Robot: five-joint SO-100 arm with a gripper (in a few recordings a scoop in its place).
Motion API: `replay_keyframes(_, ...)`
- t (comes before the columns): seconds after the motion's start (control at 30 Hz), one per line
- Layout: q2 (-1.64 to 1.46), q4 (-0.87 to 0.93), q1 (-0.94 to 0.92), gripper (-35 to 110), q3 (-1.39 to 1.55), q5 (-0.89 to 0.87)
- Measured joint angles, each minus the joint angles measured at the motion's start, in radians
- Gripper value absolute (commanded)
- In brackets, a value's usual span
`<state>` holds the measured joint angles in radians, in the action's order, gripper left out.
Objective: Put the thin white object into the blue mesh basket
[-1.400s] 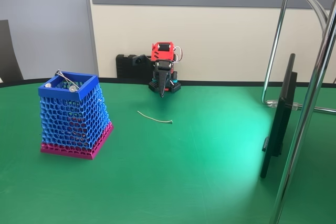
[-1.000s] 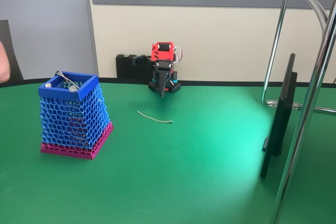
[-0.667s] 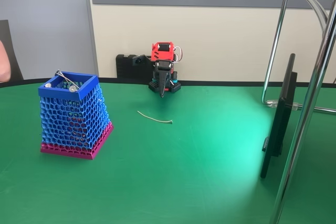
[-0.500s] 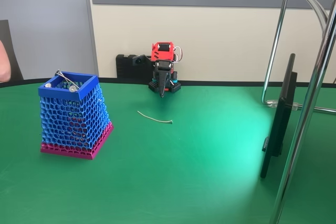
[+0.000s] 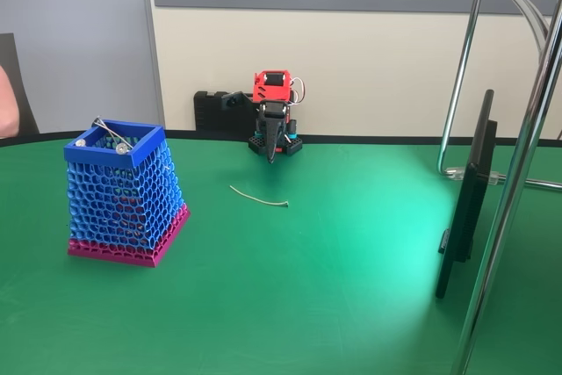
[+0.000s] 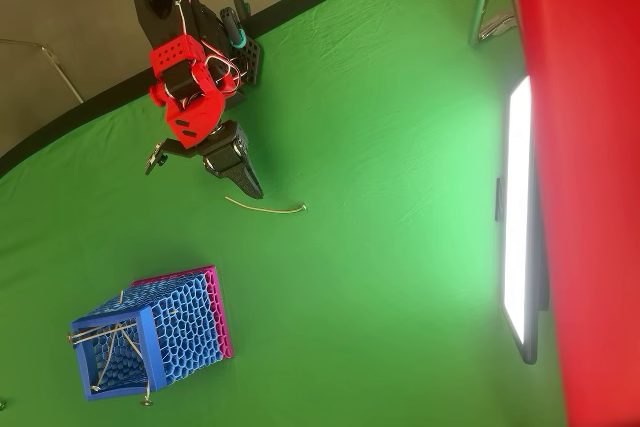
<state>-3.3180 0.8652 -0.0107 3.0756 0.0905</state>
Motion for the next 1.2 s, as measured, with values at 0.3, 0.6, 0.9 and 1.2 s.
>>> replay_keyframes(0.3,0.091,-0.026,0.000,1,-0.003,-0.025)
replay_keyframes(0.6,0.281,-0.038,0.000,1,-0.097,-0.067)
replay_keyframes(0.9,0.485,-0.038,0.000,1,-0.222,-0.118)
replay_keyframes(1.2,0.756,-0.038,0.023,1,-0.367,-0.155)
